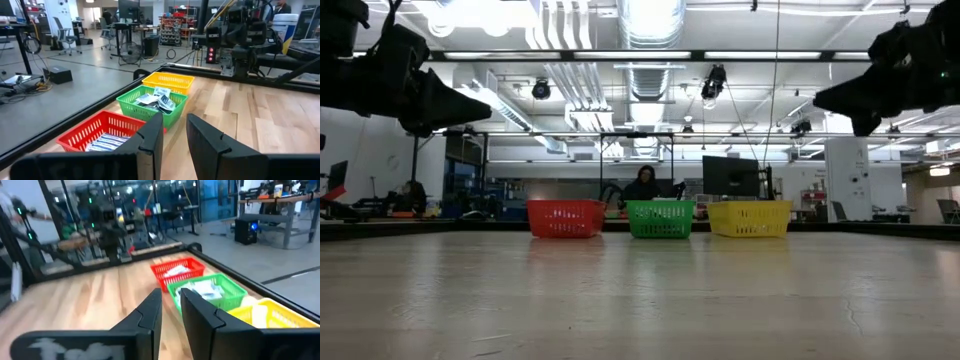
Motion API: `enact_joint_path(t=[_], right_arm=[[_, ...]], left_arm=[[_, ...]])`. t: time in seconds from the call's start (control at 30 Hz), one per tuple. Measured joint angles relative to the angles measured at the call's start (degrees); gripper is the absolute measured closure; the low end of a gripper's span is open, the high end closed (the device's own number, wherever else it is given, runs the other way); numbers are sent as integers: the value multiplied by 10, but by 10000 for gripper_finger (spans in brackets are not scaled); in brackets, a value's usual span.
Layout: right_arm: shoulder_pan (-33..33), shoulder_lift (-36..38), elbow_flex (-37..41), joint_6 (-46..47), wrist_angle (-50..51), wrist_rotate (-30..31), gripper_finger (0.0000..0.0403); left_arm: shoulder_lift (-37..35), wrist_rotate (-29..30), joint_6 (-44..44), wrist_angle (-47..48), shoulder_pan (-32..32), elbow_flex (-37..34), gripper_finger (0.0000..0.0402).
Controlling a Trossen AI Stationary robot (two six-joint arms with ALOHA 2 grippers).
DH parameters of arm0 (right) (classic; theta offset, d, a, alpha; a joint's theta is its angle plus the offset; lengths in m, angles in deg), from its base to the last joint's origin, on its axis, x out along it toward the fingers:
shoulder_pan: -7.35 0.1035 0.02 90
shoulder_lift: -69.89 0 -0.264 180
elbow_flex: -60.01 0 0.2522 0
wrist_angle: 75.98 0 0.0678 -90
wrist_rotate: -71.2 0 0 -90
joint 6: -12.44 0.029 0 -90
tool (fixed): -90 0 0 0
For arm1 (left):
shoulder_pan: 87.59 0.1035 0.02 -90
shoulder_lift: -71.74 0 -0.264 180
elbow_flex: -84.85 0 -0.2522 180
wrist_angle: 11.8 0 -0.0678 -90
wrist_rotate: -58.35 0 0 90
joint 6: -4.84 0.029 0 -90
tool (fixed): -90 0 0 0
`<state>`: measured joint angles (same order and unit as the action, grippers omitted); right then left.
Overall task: Pick & Place First Aid Supplies
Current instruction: Return to Home Position
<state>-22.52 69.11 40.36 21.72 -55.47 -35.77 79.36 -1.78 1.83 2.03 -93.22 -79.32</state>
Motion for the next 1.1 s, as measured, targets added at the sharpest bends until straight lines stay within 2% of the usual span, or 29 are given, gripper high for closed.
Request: enact_joint_path(t=[0.13, 0.33, 0.53, 1.1], right_arm=[[0, 0, 18, -27, -1, 0, 325], [0, -1, 28, 10, -20, 3, 316], [0, -1, 28, 8, -20, 4, 312], [0, -1, 28, 7, -20, 4, 337]], left_arm=[[0, 2, -4, -1, 0, 0, 319], [0, 2, -3, -2, 0, 0, 319], [0, 0, -4, -3, 0, 0, 319], [0, 0, -4, -3, 0, 0, 319]])
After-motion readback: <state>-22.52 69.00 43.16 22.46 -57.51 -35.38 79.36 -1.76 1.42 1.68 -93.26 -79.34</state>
